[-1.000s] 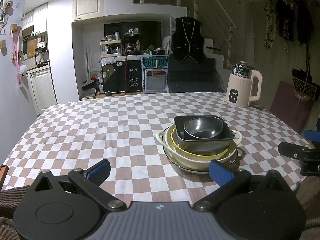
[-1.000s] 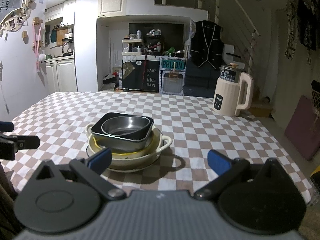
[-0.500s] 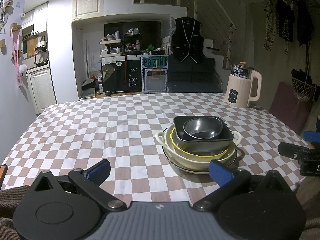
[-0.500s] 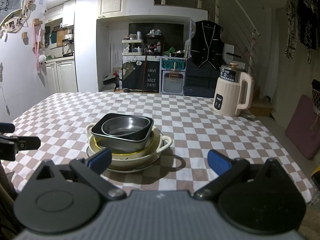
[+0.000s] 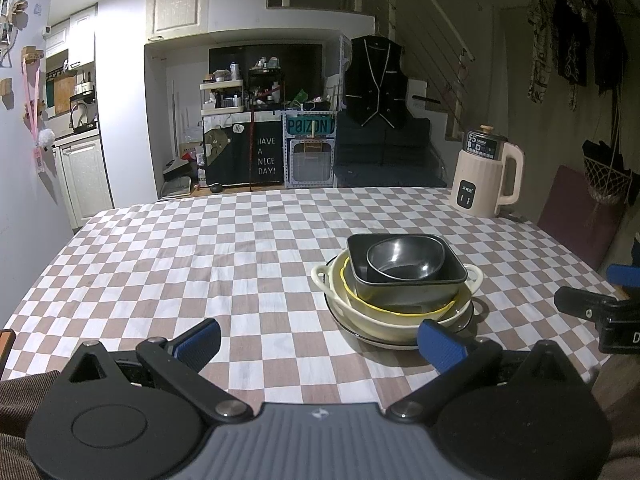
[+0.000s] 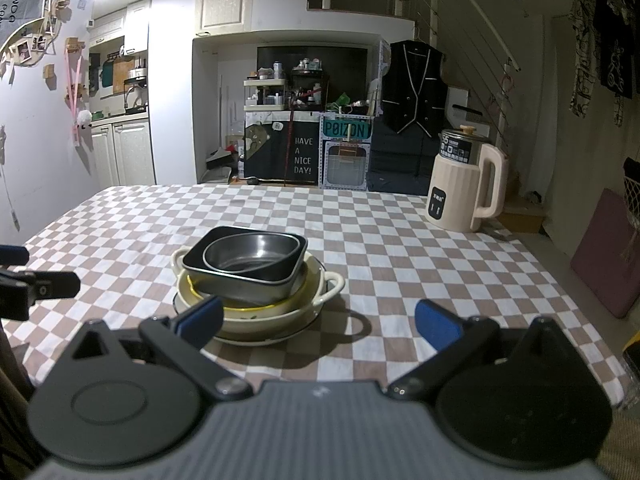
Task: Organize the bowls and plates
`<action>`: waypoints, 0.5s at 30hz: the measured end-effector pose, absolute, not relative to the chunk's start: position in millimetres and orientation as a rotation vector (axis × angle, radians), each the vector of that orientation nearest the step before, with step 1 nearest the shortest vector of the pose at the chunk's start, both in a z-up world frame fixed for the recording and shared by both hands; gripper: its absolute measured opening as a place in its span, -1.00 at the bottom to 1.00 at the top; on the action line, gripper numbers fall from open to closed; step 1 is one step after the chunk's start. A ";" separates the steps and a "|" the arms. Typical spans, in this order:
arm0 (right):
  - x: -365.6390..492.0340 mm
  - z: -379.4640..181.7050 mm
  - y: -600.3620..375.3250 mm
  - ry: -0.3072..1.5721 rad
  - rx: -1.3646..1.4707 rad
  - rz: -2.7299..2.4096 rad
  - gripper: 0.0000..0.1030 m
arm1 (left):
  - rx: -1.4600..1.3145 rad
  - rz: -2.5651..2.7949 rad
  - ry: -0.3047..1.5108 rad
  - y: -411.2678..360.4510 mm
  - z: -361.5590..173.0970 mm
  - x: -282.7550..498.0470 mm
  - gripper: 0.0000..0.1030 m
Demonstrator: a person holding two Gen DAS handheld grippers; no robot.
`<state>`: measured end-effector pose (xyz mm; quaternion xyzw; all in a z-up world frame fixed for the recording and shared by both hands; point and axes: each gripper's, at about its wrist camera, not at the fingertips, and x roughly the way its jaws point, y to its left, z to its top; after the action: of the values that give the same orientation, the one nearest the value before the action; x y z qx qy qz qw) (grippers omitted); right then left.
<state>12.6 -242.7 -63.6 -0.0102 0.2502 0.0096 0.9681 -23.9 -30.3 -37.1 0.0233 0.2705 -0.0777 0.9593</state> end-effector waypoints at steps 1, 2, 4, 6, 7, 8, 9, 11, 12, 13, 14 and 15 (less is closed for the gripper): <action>12.7 -63.6 -242.7 0.506 -0.021 0.019 0.99 | 0.048 -0.158 0.548 -30.2 -37.2 -23.9 1.00; 12.7 -63.7 -242.8 0.506 -0.021 0.020 0.99 | 0.048 -0.157 0.548 -30.1 -37.2 -23.9 1.00; 12.9 -63.6 -242.6 0.506 -0.021 0.020 0.99 | 0.049 -0.158 0.548 -30.3 -37.3 -24.1 1.00; 12.7 -63.6 -242.7 0.506 -0.021 0.019 0.99 | 0.048 -0.157 0.548 -30.1 -37.4 -23.9 1.00; 12.6 -63.6 -242.6 0.506 -0.021 0.019 0.99 | 0.048 -0.157 0.548 -30.1 -37.4 -23.8 1.00; 12.6 -63.6 -242.6 0.506 -0.020 0.019 0.99 | 0.048 -0.156 0.548 -30.3 -37.5 -24.0 1.00; 12.6 -63.7 -242.6 0.506 -0.020 0.019 0.99 | 0.048 -0.156 0.548 -30.1 -37.5 -23.9 1.00; 12.5 -63.7 -242.6 0.506 -0.021 0.019 0.99 | 0.048 -0.154 0.547 -30.6 -36.6 -24.2 1.00; 12.7 -63.7 -242.4 0.506 -0.021 0.020 0.99 | 0.049 -0.155 0.547 -30.7 -36.6 -24.2 1.00; 12.6 -63.7 -241.9 0.506 -0.021 0.019 0.99 | 0.048 -0.155 0.547 -30.1 -36.7 -24.0 1.00; 12.8 -63.8 -241.4 0.506 -0.022 0.019 0.99 | 0.049 -0.155 0.547 -30.4 -36.7 -24.1 1.00; 12.7 -63.8 -241.2 0.506 -0.021 0.019 0.99 | 0.049 -0.154 0.547 -30.5 -36.7 -24.2 1.00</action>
<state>12.7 -241.2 -63.8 -0.0106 0.2502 0.0094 0.9681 -24.2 -30.5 -36.7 0.0241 0.2699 -0.0760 0.9596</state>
